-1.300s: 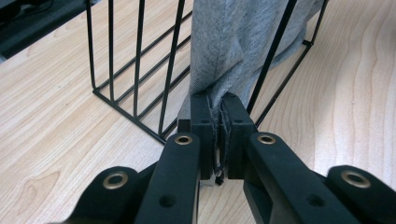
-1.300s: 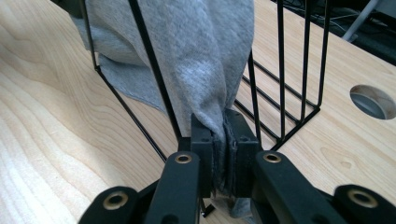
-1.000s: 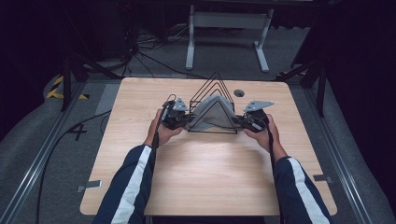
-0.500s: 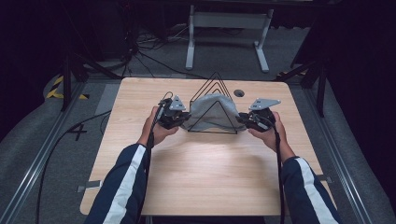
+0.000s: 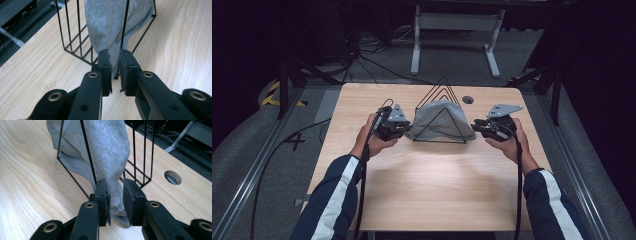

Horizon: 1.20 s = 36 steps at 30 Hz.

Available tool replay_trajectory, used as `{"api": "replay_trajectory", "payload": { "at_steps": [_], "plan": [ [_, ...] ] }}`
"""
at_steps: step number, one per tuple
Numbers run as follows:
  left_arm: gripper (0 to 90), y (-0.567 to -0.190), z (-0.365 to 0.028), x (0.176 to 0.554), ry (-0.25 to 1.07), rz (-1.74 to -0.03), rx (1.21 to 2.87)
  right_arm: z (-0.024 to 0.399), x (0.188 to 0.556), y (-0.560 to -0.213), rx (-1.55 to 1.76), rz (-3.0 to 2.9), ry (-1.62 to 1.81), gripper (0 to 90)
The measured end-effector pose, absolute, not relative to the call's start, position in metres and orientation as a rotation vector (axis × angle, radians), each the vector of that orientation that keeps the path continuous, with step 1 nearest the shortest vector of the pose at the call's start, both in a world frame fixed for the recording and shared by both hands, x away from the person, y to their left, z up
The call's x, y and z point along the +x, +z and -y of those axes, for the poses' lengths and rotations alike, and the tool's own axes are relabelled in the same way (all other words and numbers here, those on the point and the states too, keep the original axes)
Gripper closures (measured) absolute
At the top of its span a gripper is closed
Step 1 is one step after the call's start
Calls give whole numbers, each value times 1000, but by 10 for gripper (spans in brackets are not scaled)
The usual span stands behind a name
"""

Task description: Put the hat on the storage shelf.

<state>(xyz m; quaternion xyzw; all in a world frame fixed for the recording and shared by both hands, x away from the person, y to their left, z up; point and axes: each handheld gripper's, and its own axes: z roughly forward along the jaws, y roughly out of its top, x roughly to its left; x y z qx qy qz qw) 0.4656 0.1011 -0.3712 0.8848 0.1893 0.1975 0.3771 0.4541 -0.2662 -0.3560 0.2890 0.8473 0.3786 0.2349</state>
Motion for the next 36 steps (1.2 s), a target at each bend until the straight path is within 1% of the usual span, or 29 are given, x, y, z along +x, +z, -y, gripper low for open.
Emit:
{"api": "replay_trajectory", "payload": {
  "at_steps": [10,23,30,36],
  "plan": [
    [782,-366,-120,448,519,-475,2299,271,440,-352,770,-2354,997,729],
    [748,-377,-143,429,509,-481,2345,280,425,-355,770,-2387,937,702],
    [721,-382,-155,420,501,-494,2362,288,415,-359,763,-2393,911,679],
    [695,-389,-166,413,484,-501,2375,295,407,-366,771,-2396,900,633]
  ]
}}
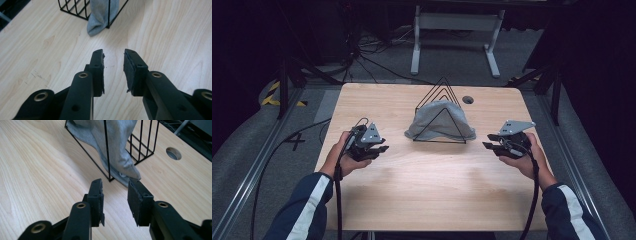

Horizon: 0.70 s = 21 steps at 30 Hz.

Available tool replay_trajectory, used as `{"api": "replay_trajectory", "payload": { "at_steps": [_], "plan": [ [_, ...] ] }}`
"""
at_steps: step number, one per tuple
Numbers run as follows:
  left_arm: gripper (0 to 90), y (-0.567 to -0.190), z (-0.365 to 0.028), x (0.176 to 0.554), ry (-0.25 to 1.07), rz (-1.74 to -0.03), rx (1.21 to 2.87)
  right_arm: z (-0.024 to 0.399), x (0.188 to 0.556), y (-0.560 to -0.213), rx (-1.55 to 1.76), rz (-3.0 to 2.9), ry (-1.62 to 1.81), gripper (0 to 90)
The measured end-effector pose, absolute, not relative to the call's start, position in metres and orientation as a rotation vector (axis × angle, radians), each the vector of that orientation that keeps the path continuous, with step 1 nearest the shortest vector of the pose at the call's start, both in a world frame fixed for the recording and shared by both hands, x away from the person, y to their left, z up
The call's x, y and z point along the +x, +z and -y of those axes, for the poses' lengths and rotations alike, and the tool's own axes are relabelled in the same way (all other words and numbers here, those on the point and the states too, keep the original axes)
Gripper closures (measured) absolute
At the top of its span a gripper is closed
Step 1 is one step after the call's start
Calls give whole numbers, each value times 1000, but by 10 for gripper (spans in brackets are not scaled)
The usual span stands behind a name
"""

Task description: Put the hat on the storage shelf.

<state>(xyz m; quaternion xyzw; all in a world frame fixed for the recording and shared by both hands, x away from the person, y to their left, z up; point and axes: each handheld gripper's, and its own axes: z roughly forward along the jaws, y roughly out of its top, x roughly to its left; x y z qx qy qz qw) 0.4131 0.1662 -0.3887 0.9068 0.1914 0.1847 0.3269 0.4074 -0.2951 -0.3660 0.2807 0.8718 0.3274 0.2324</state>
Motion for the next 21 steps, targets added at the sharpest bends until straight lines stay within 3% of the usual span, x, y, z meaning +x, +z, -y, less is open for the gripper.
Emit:
{"api": "replay_trajectory", "payload": {
  "at_steps": [21],
  "plan": [
    [585,-427,-202,377,449,-580,2430,319,372,-405,776,-2407,840,521]
  ]
}}
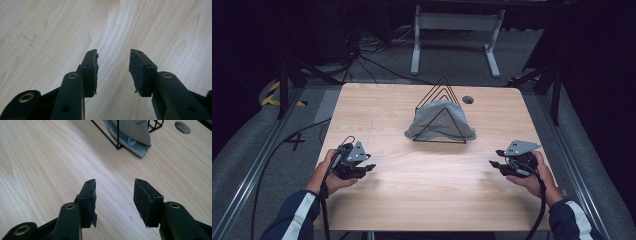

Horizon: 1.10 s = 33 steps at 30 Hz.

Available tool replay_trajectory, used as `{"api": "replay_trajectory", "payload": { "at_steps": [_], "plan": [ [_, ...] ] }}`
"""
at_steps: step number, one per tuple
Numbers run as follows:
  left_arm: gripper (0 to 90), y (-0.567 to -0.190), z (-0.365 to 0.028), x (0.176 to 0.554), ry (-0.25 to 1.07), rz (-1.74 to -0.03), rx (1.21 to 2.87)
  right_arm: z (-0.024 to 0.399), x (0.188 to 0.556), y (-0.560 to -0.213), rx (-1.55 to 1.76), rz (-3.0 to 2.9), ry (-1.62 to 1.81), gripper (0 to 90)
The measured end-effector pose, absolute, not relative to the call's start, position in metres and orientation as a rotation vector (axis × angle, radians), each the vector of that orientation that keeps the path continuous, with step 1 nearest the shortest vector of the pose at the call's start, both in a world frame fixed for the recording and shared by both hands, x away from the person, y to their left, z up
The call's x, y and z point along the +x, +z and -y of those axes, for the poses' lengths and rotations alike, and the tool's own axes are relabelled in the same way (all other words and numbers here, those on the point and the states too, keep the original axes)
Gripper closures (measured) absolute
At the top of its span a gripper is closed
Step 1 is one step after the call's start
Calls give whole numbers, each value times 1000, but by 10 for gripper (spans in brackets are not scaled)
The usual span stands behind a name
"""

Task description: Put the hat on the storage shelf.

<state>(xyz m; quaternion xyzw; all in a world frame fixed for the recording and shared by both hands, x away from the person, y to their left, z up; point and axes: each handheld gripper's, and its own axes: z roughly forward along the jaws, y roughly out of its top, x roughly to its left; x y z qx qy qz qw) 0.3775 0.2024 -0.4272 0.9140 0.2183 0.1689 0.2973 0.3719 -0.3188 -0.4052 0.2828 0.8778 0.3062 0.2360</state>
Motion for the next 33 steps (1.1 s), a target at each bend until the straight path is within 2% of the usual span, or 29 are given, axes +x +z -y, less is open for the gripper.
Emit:
{"api": "replay_trajectory", "payload": {
  "at_steps": [7,14,16,20,28,33],
  "plan": [
    [526,-442,-215,364,396,-621,2406,330,360,-423,827,-2424,848,451],
    [399,-459,-229,355,348,-673,2352,348,349,-437,910,-2406,915,372],
    [359,-466,-233,354,297,-710,2320,353,345,-444,950,-2381,913,348],
    [327,-473,-234,349,271,-716,2317,361,338,-453,998,-2375,948,326],
    [227,-482,-235,343,304,-737,2234,373,331,-468,1093,-2320,1033,268],
    [209,-482,-235,343,307,-749,2231,372,332,-468,1097,-2323,1027,257]
  ]
}}
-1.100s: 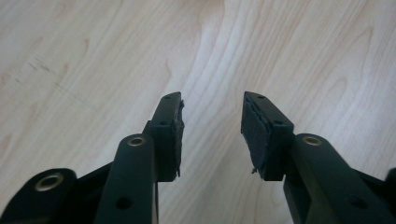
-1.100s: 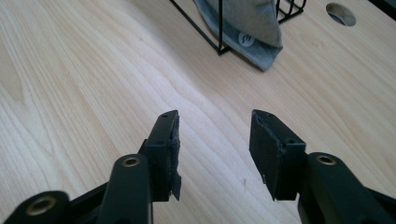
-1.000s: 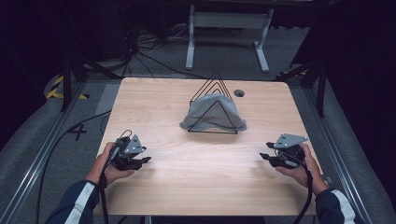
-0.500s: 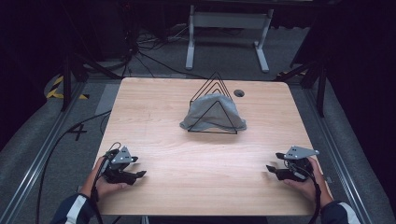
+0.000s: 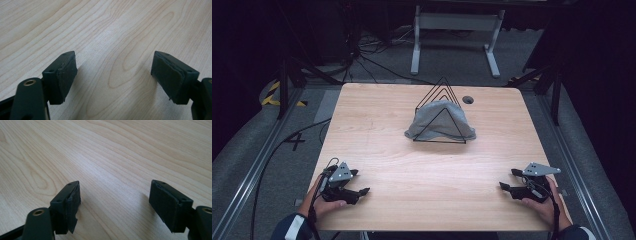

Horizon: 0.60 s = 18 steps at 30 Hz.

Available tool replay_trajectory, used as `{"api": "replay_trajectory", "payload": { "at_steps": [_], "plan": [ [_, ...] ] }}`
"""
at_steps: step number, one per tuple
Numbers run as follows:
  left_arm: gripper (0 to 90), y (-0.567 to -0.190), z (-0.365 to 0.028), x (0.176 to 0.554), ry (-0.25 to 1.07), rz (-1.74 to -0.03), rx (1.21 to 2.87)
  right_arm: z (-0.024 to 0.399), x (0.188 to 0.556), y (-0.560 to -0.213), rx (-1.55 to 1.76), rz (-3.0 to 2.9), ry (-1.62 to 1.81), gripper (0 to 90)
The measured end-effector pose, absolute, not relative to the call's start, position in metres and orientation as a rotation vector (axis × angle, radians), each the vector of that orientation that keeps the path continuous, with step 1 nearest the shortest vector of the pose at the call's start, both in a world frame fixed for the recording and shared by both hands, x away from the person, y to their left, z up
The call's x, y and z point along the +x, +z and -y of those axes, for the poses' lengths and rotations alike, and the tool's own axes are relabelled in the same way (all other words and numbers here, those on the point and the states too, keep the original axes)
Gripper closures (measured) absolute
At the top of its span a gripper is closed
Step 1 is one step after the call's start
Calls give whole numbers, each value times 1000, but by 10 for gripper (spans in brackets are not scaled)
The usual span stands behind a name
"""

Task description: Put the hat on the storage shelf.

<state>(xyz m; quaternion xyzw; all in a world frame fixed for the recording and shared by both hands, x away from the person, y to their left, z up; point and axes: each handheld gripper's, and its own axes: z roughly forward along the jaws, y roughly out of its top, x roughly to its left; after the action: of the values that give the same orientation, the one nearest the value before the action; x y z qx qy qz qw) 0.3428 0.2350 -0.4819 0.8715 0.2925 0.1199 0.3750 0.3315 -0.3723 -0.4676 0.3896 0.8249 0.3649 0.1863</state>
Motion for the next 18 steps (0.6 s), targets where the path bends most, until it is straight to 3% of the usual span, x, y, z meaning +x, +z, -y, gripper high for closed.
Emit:
{"api": "replay_trajectory", "payload": {
  "at_steps": [4,18],
  "plan": [
    [187,-482,-235,345,304,-768,2230,372,333,-468,1126,-2301,996,189],
    [182,-482,-235,348,311,-776,2233,373,331,-468,1165,-2277,987,176]
  ]
}}
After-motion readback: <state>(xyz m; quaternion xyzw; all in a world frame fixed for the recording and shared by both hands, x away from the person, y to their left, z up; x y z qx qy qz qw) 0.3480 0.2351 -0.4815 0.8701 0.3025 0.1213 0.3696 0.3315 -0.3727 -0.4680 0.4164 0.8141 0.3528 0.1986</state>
